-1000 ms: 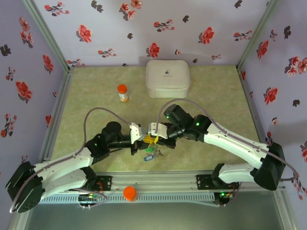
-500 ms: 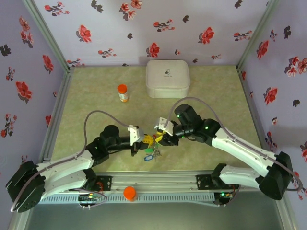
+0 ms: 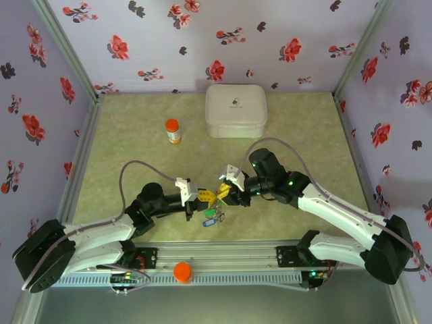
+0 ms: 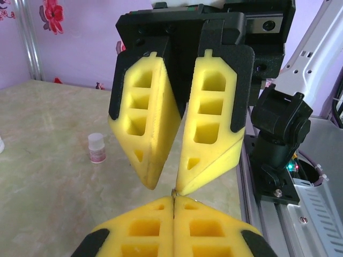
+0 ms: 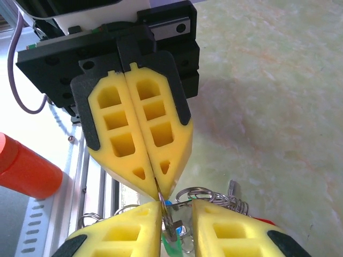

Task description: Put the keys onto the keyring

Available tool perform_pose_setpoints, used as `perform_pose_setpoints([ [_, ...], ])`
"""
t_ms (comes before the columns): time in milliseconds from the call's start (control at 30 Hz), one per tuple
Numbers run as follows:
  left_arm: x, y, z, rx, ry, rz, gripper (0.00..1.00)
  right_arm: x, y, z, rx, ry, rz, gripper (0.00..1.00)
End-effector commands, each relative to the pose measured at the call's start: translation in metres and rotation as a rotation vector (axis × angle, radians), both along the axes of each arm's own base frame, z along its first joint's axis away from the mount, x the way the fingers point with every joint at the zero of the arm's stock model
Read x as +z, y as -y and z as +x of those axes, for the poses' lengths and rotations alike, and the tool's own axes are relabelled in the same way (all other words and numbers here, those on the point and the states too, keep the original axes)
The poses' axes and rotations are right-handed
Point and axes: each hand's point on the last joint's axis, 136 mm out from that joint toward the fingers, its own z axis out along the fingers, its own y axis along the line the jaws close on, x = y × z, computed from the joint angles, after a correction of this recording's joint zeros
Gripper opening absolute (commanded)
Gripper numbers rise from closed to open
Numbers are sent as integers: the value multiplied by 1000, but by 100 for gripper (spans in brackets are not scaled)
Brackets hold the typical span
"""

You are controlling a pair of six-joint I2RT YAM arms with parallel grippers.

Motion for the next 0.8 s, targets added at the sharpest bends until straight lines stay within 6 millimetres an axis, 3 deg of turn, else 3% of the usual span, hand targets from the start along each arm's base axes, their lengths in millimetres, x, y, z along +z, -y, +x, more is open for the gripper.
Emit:
perform_pose_setpoints([
  [0, 26, 1, -4, -18, 60, -100, 0, 7, -3, 0, 10, -15, 46, 20],
  [633, 31, 1, -4, -22, 70, -120, 0, -6, 1, -8, -2, -83, 50, 18],
  [767, 31, 1, -4, -22, 68, -122, 0, 0, -1, -6, -3, -68, 75, 13],
])
